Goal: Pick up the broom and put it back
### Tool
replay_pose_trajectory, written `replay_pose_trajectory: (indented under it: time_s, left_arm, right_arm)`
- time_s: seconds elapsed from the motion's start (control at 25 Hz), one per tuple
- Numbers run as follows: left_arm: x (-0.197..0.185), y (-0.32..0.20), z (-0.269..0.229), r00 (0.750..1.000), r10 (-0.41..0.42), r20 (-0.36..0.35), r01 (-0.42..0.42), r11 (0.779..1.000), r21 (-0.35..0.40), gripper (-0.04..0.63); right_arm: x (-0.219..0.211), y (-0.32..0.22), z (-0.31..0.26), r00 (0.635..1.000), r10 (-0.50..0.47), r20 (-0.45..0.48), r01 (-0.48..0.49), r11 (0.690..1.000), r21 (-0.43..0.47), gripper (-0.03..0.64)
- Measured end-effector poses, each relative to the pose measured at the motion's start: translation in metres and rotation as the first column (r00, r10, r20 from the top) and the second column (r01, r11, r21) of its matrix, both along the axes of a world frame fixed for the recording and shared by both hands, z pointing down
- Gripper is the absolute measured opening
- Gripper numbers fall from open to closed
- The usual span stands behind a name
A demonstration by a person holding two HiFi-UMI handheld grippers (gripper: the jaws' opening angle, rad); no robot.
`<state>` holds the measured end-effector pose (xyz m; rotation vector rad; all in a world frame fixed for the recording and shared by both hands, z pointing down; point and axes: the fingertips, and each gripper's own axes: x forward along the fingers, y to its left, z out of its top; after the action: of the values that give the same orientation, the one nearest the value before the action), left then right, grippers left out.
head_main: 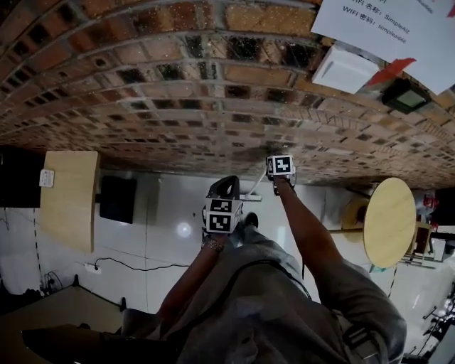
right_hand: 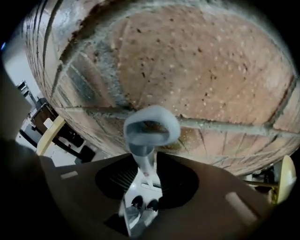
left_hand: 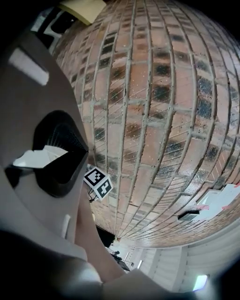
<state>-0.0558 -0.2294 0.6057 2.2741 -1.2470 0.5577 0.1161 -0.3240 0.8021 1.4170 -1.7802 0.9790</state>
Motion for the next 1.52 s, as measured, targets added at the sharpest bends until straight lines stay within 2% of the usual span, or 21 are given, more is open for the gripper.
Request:
replay_pose_trajectory:
  time_s: [0.04, 0.24, 0.4, 0.52, 0.68, 0.8, 1.0, 1.2, 1.36, 1.52]
  left_arm:
    - [-0.003, -0.003, 0.000, 1.000, -0.015, 0.003, 0.015, 1.000, 0.001, -0.005]
    - [-0.007, -0.019, -0.008, 0.999, -0.050, 0.004, 0.050, 0.999, 0.022, -0.005]
    - [0.010, -0.031, -0.016, 1.000, -0.024, -0.008, 0.025, 0.998, 0.049, -0.005]
    - [0.024, -0.034, -0.021, 1.000, 0.014, -0.002, -0.014, 0.998, 0.063, -0.005]
    - [0.043, -0.037, -0.028, 0.999, 0.053, 0.004, -0.053, 0.995, 0.083, -0.005]
    - [0.052, -0.042, -0.034, 0.997, 0.072, 0.022, -0.074, 0.992, 0.103, -0.005]
    - [0.063, -0.048, -0.046, 0.997, 0.081, 0.015, -0.082, 0.987, 0.136, -0.005]
    - [0.069, -0.051, -0.048, 0.995, 0.096, 0.037, -0.100, 0.986, 0.130, -0.006]
    - [0.068, -0.054, -0.051, 0.997, 0.081, 0.005, -0.081, 0.987, 0.136, -0.002]
    - [0.065, -0.056, -0.049, 0.997, 0.079, 0.016, -0.080, 0.988, 0.135, -0.002]
  right_arm:
    - [-0.002, 0.001, 0.000, 1.000, -0.014, 0.014, 0.014, 1.000, 0.003, 0.098]
    - [-0.020, 0.027, -0.013, 0.990, -0.134, 0.047, 0.134, 0.991, 0.010, 0.097]
    - [-0.025, 0.066, -0.046, 0.979, -0.189, 0.071, 0.188, 0.982, 0.026, 0.100]
    - [-0.021, 0.084, -0.084, 0.977, -0.193, 0.090, 0.190, 0.981, 0.042, 0.101]
    - [-0.012, 0.090, -0.160, 0.974, -0.180, 0.137, 0.157, 0.973, 0.167, 0.101]
    - [-0.011, 0.087, -0.210, 0.970, -0.162, 0.183, 0.107, 0.955, 0.276, 0.101]
    - [-0.020, 0.088, -0.250, 0.965, -0.157, 0.211, 0.064, 0.918, 0.391, 0.101]
    - [-0.042, 0.089, -0.256, 0.959, -0.208, 0.191, 0.119, 0.911, 0.396, 0.103]
    - [-0.046, 0.088, -0.255, 0.958, -0.231, 0.171, 0.150, 0.910, 0.387, 0.104]
    - [-0.047, 0.087, -0.251, 0.959, -0.242, 0.150, 0.171, 0.911, 0.375, 0.104]
